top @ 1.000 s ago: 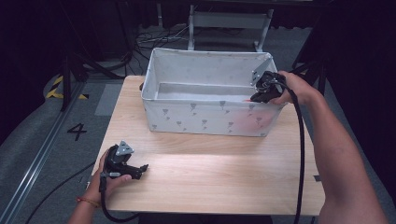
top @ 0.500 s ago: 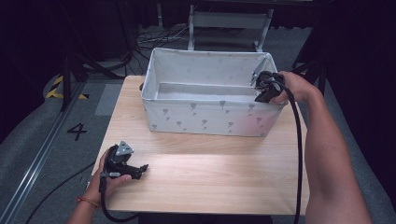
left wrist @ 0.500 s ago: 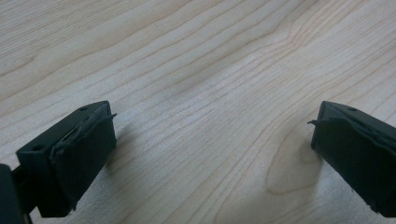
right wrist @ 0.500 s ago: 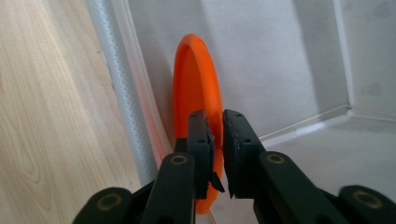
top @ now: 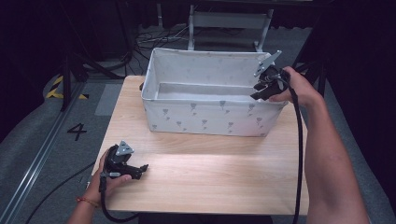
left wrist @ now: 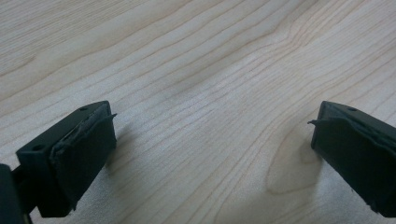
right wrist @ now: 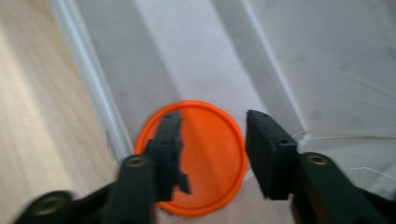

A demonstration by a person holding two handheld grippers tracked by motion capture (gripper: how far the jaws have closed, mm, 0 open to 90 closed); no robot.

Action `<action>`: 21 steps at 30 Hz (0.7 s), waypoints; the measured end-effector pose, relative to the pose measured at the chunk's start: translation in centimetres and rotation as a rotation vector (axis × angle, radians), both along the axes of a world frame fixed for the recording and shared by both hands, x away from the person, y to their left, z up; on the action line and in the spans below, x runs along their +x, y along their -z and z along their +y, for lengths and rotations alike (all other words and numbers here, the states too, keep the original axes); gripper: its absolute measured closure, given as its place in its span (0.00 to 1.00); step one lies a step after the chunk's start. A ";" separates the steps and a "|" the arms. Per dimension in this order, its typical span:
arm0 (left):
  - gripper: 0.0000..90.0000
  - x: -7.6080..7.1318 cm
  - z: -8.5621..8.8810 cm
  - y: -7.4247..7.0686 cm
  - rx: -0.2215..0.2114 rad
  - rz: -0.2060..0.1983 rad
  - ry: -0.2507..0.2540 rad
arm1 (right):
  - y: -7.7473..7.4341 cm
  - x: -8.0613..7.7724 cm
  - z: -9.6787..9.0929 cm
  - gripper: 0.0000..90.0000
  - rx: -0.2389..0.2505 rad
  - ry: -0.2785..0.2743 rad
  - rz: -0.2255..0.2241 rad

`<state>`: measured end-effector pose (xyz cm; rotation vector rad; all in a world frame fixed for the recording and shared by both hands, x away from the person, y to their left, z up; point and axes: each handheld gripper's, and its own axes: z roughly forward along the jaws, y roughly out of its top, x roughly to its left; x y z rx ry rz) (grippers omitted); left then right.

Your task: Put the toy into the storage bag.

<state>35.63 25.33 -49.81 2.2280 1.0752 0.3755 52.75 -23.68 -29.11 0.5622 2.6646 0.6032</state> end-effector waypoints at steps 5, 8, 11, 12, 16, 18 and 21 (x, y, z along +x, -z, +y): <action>0.00 0.0 0.0 0.0 -0.004 0.005 0.006 | -0.5 -0.9 0.1 0.41 0.120 0.060 -0.030; 0.00 0.0 0.0 0.0 -0.004 0.005 0.006 | -0.8 -1.5 -0.2 0.31 0.180 0.101 -0.051; 0.00 0.0 0.0 0.0 -0.004 0.005 0.006 | -0.8 -2.4 -0.4 0.28 0.191 0.161 -0.103; 0.00 0.0 0.0 0.0 -0.004 0.005 0.005 | -0.8 -2.6 -0.5 0.28 0.205 0.170 -0.104; 0.00 0.0 0.0 0.0 -0.004 0.004 0.006 | -0.9 -4.1 -1.6 0.23 0.267 0.211 -0.147; 0.00 0.0 0.0 0.0 -0.004 0.004 0.006 | -1.0 -4.6 -1.8 0.23 0.272 0.236 -0.166; 0.00 0.0 0.0 0.0 -0.004 0.005 0.006 | -1.1 -5.7 -2.4 0.20 0.304 0.272 -0.203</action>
